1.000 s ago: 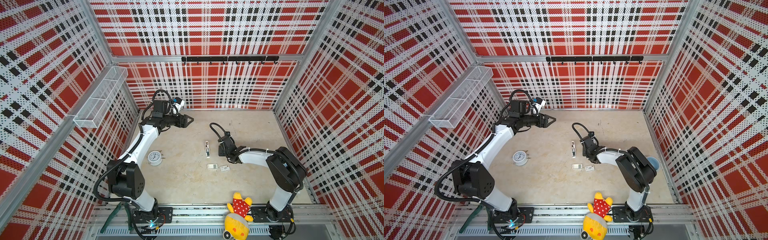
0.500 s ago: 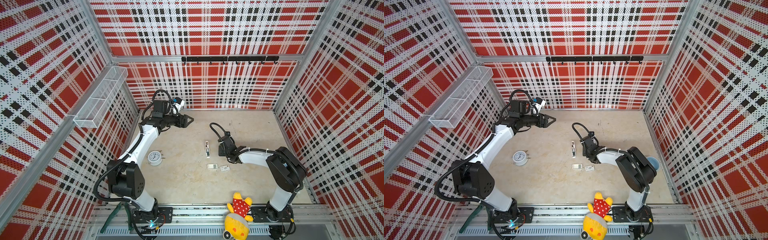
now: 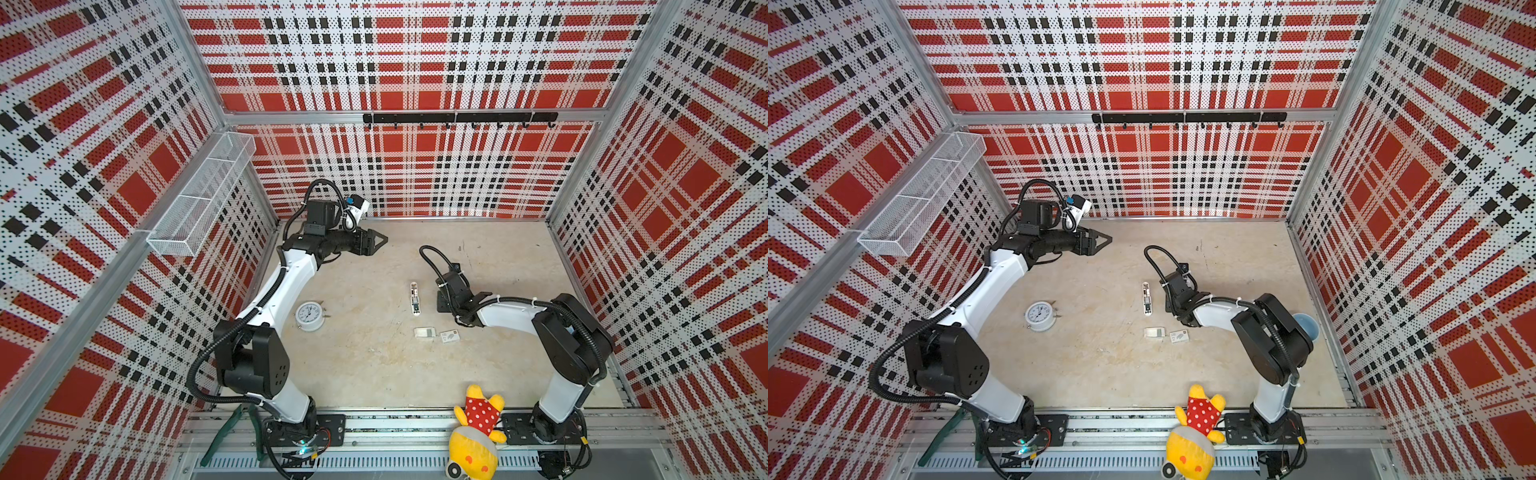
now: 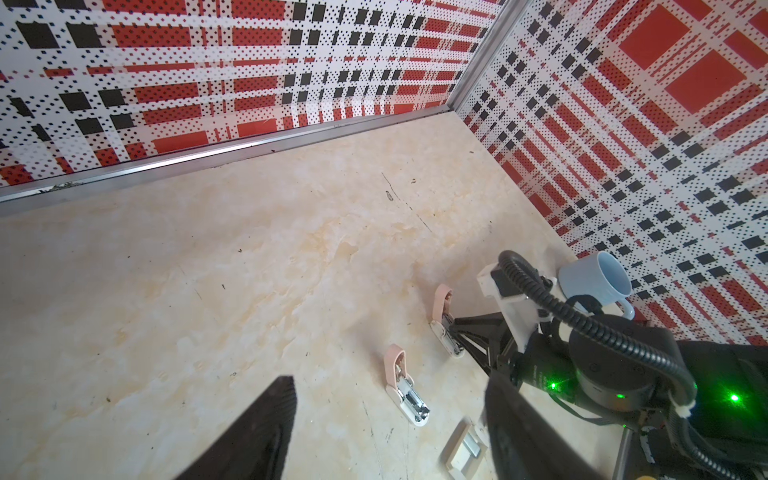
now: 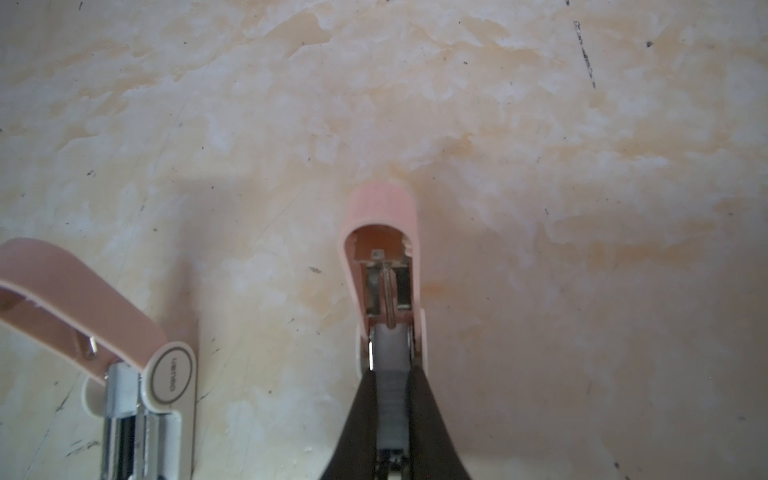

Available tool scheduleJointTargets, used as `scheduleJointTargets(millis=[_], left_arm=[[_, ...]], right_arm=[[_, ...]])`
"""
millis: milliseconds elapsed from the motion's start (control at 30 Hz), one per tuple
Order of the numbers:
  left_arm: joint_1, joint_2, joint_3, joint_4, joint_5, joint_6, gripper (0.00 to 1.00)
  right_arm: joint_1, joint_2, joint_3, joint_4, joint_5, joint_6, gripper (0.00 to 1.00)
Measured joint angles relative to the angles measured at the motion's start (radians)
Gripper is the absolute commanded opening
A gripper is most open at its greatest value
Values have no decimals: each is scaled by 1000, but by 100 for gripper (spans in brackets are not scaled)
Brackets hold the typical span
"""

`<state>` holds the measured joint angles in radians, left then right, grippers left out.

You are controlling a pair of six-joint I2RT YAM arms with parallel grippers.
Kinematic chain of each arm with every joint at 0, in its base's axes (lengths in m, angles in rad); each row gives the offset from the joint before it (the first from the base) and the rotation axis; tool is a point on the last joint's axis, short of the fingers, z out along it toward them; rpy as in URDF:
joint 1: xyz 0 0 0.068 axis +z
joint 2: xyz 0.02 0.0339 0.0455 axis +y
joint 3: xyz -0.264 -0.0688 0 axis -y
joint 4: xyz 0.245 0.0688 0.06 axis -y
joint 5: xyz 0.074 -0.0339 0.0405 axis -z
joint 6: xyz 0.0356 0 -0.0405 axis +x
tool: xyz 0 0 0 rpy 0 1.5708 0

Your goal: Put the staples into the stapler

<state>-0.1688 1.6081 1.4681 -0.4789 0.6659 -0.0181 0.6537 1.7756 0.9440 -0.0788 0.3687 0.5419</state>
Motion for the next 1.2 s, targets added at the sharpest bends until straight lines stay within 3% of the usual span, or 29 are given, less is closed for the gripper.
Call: scheduleJointTargets(millis=[500,1200], left_arm=[[0,0,0,0,3,0,75],[0,0,0,0,4,0,75]], right_arm=[[0,10,0,2,1,0,13],[0,11,0,5,2,4,25]])
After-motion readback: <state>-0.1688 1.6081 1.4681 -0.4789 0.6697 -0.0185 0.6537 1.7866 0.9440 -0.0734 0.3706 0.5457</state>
